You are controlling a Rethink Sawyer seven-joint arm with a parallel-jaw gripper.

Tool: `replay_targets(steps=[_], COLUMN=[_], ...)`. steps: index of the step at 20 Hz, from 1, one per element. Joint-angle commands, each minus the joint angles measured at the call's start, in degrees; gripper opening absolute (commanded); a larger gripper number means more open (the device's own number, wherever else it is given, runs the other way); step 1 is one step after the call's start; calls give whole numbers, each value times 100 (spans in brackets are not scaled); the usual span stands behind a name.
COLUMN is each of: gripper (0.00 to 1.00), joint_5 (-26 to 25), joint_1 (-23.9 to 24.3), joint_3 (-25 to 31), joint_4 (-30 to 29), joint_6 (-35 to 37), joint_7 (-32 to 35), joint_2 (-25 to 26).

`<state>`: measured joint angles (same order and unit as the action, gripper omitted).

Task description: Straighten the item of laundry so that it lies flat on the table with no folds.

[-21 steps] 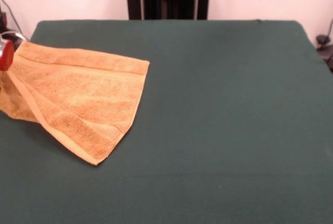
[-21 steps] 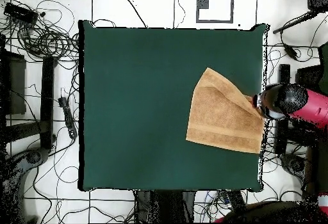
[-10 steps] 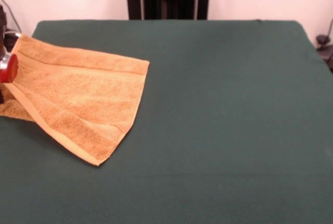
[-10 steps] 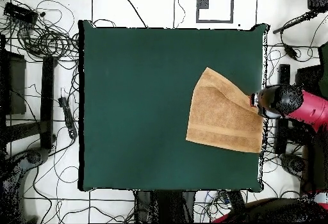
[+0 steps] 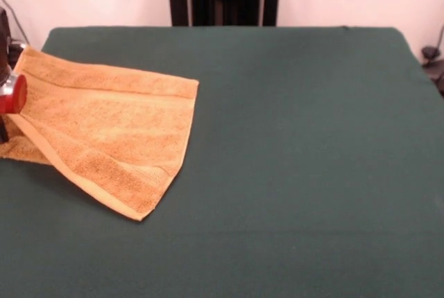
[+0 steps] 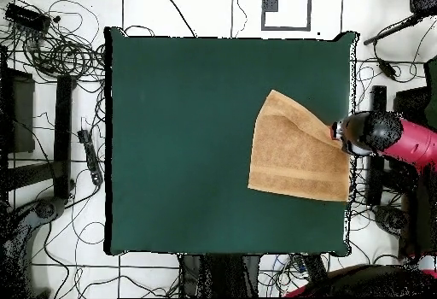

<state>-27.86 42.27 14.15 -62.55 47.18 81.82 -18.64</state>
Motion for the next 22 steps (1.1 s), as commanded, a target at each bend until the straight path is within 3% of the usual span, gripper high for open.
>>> replay_targets(steps=[1,22], gripper=[0,0], joint_5=[-144,-213], joint_1=[-210,-567], joint_3=[892,607], joint_4=[-718,-782], joint_6=[-445,-1116], joint_7=[-1188,-81], joint_2=[409,585])
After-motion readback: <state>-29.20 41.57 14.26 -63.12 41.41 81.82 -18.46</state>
